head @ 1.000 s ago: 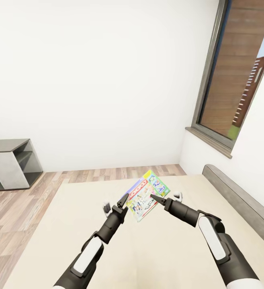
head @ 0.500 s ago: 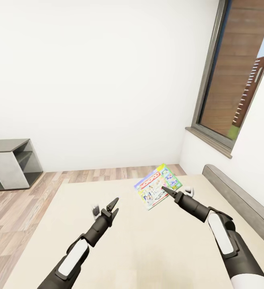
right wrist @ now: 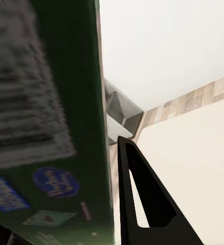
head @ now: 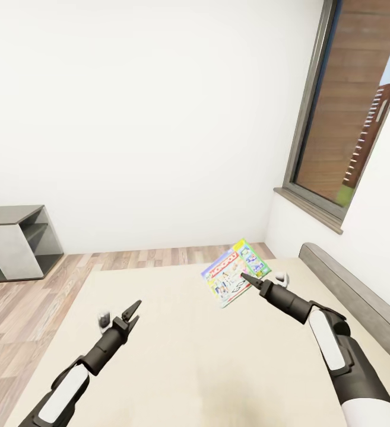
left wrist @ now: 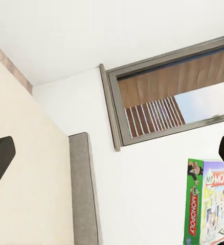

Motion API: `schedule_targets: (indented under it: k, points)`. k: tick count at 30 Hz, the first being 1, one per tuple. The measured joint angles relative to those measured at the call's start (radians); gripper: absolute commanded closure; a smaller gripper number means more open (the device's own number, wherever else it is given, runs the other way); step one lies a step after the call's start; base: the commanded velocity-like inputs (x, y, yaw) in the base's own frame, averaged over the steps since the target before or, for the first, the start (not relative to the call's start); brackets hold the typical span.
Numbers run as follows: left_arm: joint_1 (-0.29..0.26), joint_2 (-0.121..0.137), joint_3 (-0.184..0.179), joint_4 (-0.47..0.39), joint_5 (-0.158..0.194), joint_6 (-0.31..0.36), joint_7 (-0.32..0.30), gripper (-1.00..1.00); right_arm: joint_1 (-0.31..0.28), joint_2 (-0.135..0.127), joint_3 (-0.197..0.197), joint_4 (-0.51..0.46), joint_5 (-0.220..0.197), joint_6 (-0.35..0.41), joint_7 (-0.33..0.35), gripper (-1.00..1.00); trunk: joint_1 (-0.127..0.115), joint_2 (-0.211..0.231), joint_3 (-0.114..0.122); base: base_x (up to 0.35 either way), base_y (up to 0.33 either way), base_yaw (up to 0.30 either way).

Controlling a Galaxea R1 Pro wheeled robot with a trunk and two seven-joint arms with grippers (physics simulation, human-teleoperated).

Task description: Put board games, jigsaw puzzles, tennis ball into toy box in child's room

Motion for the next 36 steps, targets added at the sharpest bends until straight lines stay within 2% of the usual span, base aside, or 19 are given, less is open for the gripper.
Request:
schedule_targets:
  k: [4, 36]
  points:
    - [0.017, 0.022, -0.001, 0.000, 0.002, 0.000, -0.009, -1.00, -0.008, 0.000, 0.000, 0.004, 0.000, 0.000, 0.000, 1.00, 0.000, 0.000, 0.000, 0.000, 0.000, 0.000]
    - [0.017, 0.022, -0.001, 0.000, 0.002, 0.000, -0.009, -1.00, -0.008, 0.000, 0.000, 0.004, 0.000, 0.000, 0.000, 1.00, 0.000, 0.000, 0.000, 0.000, 0.000, 0.000]
